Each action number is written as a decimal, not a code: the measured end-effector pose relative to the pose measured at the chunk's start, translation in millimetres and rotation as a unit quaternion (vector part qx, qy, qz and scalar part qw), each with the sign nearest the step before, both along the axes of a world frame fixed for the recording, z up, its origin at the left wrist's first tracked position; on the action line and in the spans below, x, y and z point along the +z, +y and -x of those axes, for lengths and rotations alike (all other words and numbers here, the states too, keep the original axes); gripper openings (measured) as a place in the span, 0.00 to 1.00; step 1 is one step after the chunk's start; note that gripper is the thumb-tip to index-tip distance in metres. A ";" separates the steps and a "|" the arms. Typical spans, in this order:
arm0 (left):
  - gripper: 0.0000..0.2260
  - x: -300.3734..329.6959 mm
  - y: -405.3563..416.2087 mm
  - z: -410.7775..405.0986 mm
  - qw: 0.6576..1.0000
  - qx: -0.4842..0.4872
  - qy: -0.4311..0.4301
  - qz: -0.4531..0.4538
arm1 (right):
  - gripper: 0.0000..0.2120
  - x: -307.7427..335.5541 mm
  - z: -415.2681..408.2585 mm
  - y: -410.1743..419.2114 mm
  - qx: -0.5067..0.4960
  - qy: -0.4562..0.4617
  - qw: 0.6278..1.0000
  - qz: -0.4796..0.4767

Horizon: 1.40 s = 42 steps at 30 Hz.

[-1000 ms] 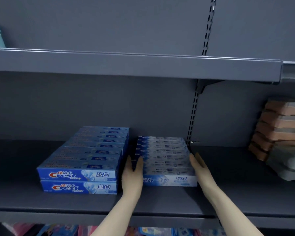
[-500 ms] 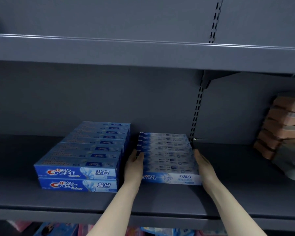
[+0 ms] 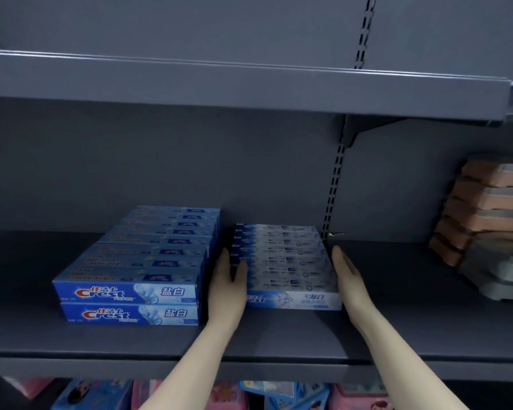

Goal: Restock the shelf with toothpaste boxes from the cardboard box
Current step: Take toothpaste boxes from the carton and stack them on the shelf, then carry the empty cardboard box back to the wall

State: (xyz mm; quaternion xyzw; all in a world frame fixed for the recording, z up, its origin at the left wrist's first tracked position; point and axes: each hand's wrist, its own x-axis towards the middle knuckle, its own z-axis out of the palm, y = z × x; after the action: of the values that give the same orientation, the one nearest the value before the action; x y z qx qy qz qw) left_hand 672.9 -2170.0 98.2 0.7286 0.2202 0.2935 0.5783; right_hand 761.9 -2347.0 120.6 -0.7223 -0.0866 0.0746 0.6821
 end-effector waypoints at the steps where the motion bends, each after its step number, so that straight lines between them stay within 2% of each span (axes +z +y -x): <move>1: 0.25 -1.1 -1.3 4.4 0.999 0.007 0.001 -0.050 | 0.26 1.6 3.3 -2.5 -0.006 -0.035 0.999 0.023; 3: 0.27 -2.3 -5.7 13.8 0.986 0.016 0.016 -0.168 | 0.27 2.9 10.1 -8.9 0.001 -0.123 0.985 0.119; 5: 0.28 -1.9 -11.4 22.1 0.963 0.007 0.027 -0.267 | 0.28 0.8 15.9 -12.8 0.007 -0.205 0.950 0.235; 8: 0.34 -4.2 -20.6 33.6 0.916 0.005 0.062 -0.397 | 0.30 -4.9 29.3 -12.4 0.012 -0.285 0.894 0.347; 10: 0.36 -9.0 -26.2 42.3 0.887 0.009 0.081 -0.455 | 0.35 -11.0 43.5 -11.4 0.012 -0.316 0.861 0.398; 13: 0.33 -16.5 -31.9 57.0 0.865 0.006 0.089 -0.493 | 0.41 -22.7 63.7 -12.2 -0.007 -0.353 0.825 0.442; 17: 0.30 -29.1 -38.8 82.8 0.848 0.007 0.096 -0.522 | 0.44 -37.1 94.3 -18.0 -0.007 -0.371 0.810 0.455; 23: 0.31 -60.6 -57.1 135.8 0.840 -0.013 0.117 -0.529 | 0.29 -64.6 148.8 -31.0 -0.015 -0.425 0.773 0.470; 26: 0.31 -85.4 -66.7 162.4 0.848 -0.032 0.109 -0.517 | 0.27 -88.2 173.3 -40.8 0.002 -0.445 0.764 0.467; 31: 0.37 -134.0 -76.8 196.9 0.854 -0.078 0.135 -0.496 | 0.27 -142.5 206.0 -50.9 0.039 -0.392 0.781 0.486; 42: 0.30 -305.2 -67.9 234.9 0.842 -0.129 0.276 -0.445 | 0.25 -300.6 237.1 -66.5 0.091 -0.239 0.788 0.560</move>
State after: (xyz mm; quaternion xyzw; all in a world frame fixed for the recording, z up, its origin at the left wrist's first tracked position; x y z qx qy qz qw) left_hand 438.0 -2237.9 -207.0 0.9803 0.1208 0.0694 0.1399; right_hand 524.8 -2413.5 -180.0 -0.9611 -0.2551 -0.0028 0.1060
